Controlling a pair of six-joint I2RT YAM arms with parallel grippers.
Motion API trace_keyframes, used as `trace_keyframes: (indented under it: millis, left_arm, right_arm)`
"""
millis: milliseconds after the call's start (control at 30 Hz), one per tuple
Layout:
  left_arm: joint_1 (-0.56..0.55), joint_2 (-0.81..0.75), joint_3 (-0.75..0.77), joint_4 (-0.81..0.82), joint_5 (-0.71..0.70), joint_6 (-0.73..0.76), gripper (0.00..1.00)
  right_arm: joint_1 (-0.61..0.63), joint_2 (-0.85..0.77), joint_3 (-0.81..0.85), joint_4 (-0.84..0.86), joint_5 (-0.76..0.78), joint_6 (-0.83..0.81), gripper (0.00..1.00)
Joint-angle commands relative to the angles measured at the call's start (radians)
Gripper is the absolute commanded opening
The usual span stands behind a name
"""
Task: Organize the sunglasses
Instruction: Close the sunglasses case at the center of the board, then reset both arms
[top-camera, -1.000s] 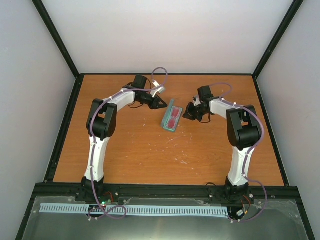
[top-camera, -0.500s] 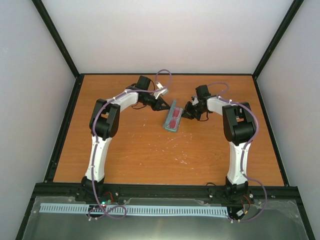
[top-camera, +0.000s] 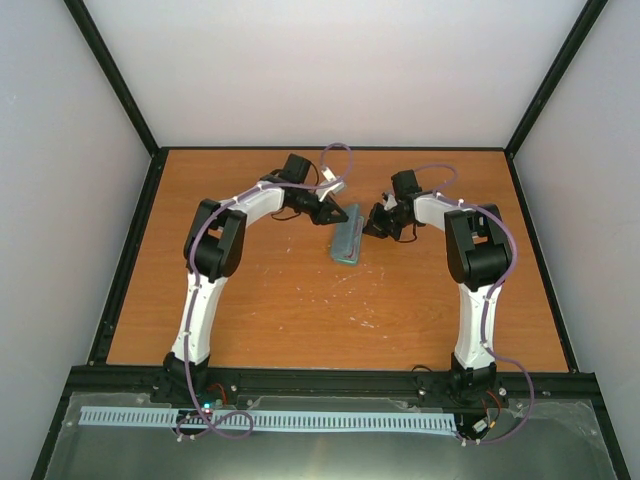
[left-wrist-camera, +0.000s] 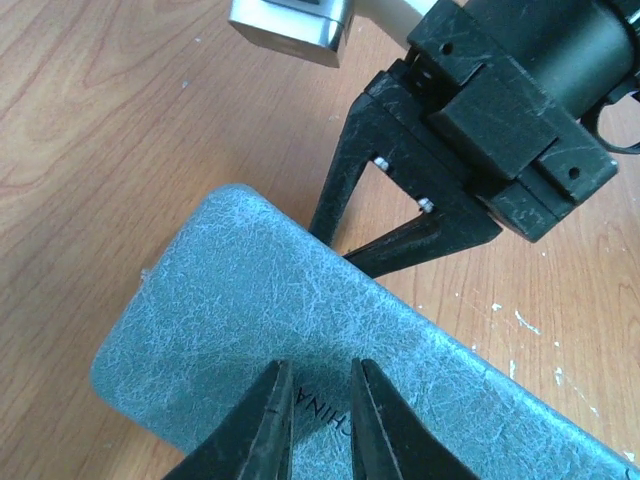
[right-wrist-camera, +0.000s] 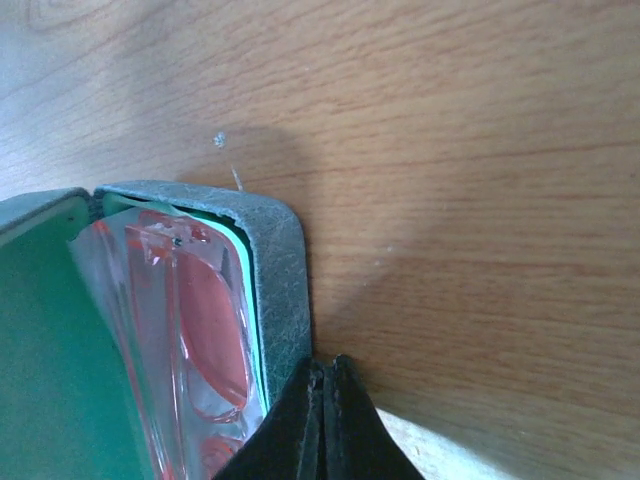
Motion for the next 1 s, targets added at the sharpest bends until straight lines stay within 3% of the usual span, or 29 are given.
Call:
trace_keyframes:
  millis: [0, 333, 367, 400, 433, 467, 500, 567, 667, 833, 900, 967]
  left_arm:
    - [-0.04, 0.056, 0.007, 0.006, 0.004, 0.016, 0.19]
    - [-0.039, 0.059, -0.005, -0.016, -0.019, 0.059, 0.23]
    - [-0.036, 0.055, 0.002, -0.023, -0.02, 0.058, 0.3]
    - [-0.031, 0.051, 0.012, -0.031, -0.018, 0.051, 0.44]
    - [-0.021, 0.042, 0.024, -0.037, -0.008, 0.041, 0.63]
    - [-0.002, 0.03, 0.034, -0.034, 0.001, 0.025, 0.89]
    - [0.015, 0.013, 0.036, -0.026, 0.007, 0.007, 0.98]
    - [0.056, -0.036, 0.02, 0.014, 0.012, -0.024, 0.99]
    - [0.129, -0.136, -0.036, 0.104, -0.007, -0.071, 1.0]
    - [0.27, -0.332, -0.192, 0.283, -0.063, -0.185, 1.0]
    - [0.321, -0.427, -0.297, 0.37, -0.132, -0.217, 1.0]
    - [0.366, -0.547, -0.461, 0.505, -0.26, -0.274, 0.99]
  right_arm:
    - [0.024, -0.002, 0.001, 0.04, -0.069, -0.028, 0.03]
    - [0.023, 0.003, 0.031, 0.0, -0.095, -0.053, 0.03]
    - [0.021, -0.007, 0.034, -0.01, -0.082, -0.055, 0.03]
    - [0.019, -0.023, 0.033, -0.019, -0.065, -0.059, 0.06]
    - [0.015, -0.046, 0.029, -0.03, -0.036, -0.065, 0.12]
    - [0.008, -0.074, 0.024, -0.04, -0.011, -0.076, 0.16]
    - [0.002, -0.103, 0.02, -0.058, 0.024, -0.095, 0.24]
    - [-0.004, -0.167, 0.017, -0.102, 0.103, -0.145, 0.42]
    - [-0.046, -0.256, 0.002, -0.164, 0.239, -0.227, 0.53]
    - [-0.105, -0.381, -0.055, -0.172, 0.398, -0.317, 0.61]
    - [-0.127, -0.42, -0.078, -0.137, 0.457, -0.344, 0.62]
    - [-0.145, -0.463, -0.138, -0.049, 0.521, -0.366, 0.7]
